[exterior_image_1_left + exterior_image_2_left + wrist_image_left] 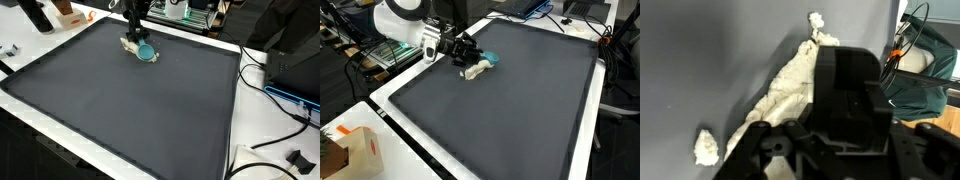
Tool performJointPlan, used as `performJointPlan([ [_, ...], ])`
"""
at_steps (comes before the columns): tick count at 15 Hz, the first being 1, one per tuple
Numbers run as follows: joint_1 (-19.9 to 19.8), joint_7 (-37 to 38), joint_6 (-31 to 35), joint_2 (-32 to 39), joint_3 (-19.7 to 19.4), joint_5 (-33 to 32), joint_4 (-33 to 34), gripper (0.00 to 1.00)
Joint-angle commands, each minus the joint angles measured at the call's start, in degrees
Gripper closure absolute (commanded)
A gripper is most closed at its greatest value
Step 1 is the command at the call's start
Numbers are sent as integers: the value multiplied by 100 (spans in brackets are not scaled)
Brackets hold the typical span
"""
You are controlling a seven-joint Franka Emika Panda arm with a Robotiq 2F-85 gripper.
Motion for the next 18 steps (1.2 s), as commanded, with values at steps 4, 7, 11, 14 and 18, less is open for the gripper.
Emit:
performJointPlan([
  [4, 21, -170, 681, 423, -100, -222, 100, 75],
  [7, 44, -130, 746, 383, -85, -261, 100, 75],
  [11, 58, 110, 623, 346, -58, -666, 108, 75],
  [14, 23, 512, 529, 297, -56, -739, 107, 75],
  [18, 89, 775, 778, 252, -28, -772, 111, 75],
])
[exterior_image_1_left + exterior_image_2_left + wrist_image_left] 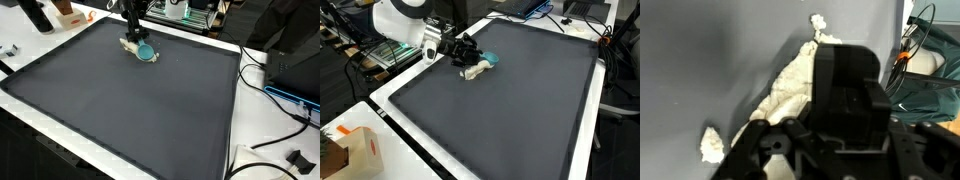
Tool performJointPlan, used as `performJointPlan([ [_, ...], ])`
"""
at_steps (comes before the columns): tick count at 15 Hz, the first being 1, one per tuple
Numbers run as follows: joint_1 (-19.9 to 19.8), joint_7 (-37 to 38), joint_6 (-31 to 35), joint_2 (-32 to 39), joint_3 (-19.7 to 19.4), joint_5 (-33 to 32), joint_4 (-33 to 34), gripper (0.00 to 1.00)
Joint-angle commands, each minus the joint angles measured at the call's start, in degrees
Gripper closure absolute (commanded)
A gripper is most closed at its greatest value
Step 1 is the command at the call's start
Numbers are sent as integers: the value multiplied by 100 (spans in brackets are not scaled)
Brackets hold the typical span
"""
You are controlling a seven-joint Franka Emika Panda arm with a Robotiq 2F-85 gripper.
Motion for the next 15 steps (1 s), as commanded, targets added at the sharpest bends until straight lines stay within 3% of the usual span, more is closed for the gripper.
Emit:
performJointPlan([
  [1, 97, 30, 690, 227, 12, -339, -25, 75],
  [5, 124, 47, 809, 135, 58, -571, -5, 75],
  [15, 26, 88, 290, -441, 49, -561, -216, 75],
])
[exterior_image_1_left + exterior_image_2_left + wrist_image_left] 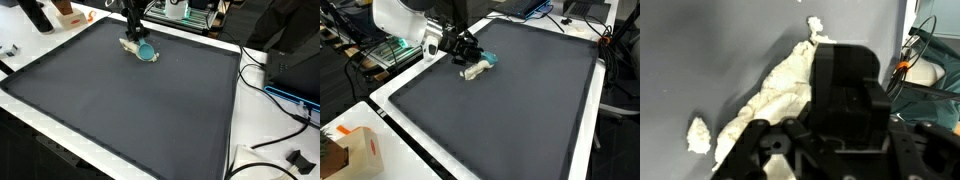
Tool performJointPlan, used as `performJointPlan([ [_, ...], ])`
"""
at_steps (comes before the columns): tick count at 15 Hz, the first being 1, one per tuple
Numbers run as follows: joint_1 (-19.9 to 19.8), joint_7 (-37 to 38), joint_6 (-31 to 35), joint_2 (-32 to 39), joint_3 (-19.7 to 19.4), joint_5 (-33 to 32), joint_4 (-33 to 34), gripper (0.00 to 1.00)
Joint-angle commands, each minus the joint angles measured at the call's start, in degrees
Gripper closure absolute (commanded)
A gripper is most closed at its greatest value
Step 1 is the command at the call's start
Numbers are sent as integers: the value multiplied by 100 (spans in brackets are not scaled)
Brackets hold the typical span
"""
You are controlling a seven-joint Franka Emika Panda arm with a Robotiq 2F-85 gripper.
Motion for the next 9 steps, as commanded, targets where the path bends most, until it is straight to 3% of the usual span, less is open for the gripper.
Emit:
performJointPlan([
  [1, -28, 6, 121, -294, 1, -278, -228, 75],
  [9, 127, 309, 588, -966, 291, -929, -163, 75],
])
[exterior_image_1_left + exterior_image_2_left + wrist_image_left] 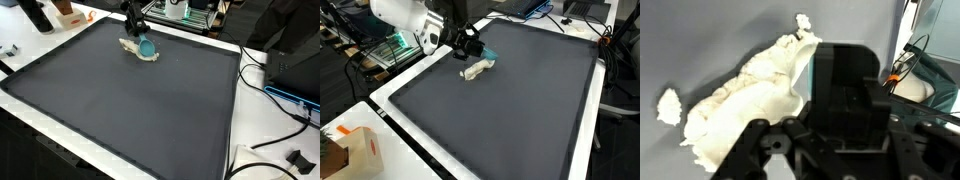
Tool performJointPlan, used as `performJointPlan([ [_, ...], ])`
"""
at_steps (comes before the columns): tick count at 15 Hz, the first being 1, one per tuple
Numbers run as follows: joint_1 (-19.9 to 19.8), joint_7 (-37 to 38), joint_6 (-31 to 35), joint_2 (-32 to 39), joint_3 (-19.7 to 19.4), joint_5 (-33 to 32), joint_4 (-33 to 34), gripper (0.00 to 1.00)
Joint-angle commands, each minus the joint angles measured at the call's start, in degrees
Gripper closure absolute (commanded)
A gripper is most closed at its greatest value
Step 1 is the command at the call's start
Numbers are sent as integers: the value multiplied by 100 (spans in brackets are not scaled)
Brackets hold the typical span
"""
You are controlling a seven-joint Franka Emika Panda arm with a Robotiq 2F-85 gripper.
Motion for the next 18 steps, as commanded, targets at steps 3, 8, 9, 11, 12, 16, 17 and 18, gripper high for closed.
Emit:
performJointPlan([
  [3, 176, 1021, 784, -905, 343, -1152, -124, 75],
  [8, 260, 2795, 1295, -1472, 731, -2994, -103, 75],
  [9, 267, 3219, 1311, -1569, 795, -3466, -92, 75],
  [11, 270, 4043, 1196, -1758, 877, -4404, -53, 75],
  [12, 275, 4433, 1119, -1850, 904, -4877, -24, 75],
  [16, 269, 5890, 718, -2158, 1009, -6778, 147, 75],
  [17, 284, 6171, 541, -2227, 1030, -7160, 228, 75],
  [18, 285, 6428, 352, -2284, 1064, -7506, 317, 75],
])
